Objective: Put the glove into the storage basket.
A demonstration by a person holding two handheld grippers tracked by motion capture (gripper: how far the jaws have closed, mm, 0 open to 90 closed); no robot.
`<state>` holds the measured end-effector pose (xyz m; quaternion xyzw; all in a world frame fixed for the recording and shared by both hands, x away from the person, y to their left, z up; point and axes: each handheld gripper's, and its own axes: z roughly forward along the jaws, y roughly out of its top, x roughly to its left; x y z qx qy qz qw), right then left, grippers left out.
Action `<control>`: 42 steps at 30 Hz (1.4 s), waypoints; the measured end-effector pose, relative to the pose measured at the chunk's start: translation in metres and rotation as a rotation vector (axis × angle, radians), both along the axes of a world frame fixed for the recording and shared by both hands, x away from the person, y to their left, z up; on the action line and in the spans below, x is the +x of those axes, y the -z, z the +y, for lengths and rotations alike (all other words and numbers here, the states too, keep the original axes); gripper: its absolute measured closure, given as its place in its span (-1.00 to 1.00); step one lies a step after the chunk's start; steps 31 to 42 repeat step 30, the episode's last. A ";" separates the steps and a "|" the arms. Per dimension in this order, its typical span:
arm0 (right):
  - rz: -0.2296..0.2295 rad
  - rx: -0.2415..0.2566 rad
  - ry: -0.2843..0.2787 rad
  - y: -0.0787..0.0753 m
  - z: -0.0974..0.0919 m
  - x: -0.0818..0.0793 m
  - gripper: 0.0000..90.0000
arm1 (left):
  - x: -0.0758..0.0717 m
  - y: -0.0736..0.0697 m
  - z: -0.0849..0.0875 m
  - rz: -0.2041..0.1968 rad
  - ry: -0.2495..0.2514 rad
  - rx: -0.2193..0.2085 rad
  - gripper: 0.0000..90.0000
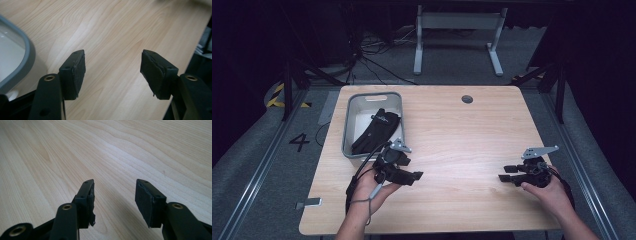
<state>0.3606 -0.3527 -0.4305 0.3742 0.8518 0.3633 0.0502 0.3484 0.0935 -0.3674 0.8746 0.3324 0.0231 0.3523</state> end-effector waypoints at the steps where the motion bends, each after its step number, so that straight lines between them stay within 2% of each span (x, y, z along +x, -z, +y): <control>1: -0.002 -0.005 -0.002 0.002 0.001 0.000 0.13 | 0.000 0.003 0.002 0.009 -0.001 -0.005 -0.18; 4: -0.006 -0.015 -0.013 0.004 0.003 -0.001 0.12 | 0.000 0.015 0.007 0.009 -0.018 0.004 -0.22; 5: -0.009 -0.018 -0.018 0.005 0.004 -0.001 0.11 | -0.001 0.020 0.008 0.014 -0.018 -0.004 -0.23; 7: -0.013 -0.020 -0.022 0.008 0.005 0.000 0.08 | -0.004 0.031 0.009 0.022 -0.004 -0.005 -0.23; 10: -0.009 -0.027 -0.027 0.012 0.005 0.000 0.08 | -0.008 0.047 0.009 0.014 0.009 0.015 -0.21; 12: -0.007 -0.030 -0.026 0.015 0.006 0.000 0.08 | -0.011 0.057 0.011 0.008 -0.006 0.008 -0.19; 17: -0.017 -0.043 -0.031 0.020 0.008 0.000 0.08 | -0.016 0.077 0.012 0.023 -0.037 0.033 -0.16; 19: -0.028 -0.038 -0.033 0.022 0.009 0.000 0.07 | -0.014 0.080 0.011 0.044 -0.032 0.030 -0.16; 22: -0.030 -0.031 -0.037 0.022 0.011 -0.001 0.06 | -0.012 0.083 0.009 0.039 -0.032 0.041 -0.17; 28: -0.067 -0.027 -0.040 0.020 0.011 -0.003 0.03 | -0.008 0.086 0.011 0.038 -0.046 0.060 -0.18; 30: -0.066 -0.031 -0.040 0.021 0.011 -0.003 0.03 | -0.006 0.088 0.013 0.036 -0.063 0.064 -0.18; 42: -0.066 -0.031 -0.040 0.021 0.011 -0.003 0.03 | -0.006 0.088 0.013 0.036 -0.063 0.064 -0.18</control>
